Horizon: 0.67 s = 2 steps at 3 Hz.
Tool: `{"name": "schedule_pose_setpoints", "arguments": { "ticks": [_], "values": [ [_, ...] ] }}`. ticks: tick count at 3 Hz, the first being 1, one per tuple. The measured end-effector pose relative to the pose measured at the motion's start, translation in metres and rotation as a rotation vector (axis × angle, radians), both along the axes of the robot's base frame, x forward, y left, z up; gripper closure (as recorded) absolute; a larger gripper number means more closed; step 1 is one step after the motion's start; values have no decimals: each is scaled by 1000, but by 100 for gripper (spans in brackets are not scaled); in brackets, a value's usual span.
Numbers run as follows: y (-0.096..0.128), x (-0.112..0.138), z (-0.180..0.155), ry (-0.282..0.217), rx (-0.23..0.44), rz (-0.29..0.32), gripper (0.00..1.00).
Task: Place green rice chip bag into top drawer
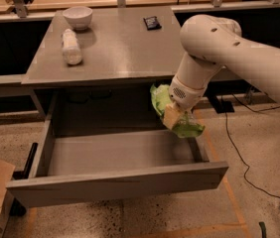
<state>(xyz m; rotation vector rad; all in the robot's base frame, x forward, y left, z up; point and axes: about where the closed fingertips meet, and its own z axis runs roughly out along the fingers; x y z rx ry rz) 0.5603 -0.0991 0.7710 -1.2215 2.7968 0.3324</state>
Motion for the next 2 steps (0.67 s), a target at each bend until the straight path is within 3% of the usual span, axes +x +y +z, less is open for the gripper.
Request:
{"name": "schedule_pose_setpoints", "arguments": {
  "ticks": [1,2],
  "values": [
    [-12,-26,-14,86,-18,-13,100],
    [-11,-32,-35,139,1,-1,98]
  ]
}}
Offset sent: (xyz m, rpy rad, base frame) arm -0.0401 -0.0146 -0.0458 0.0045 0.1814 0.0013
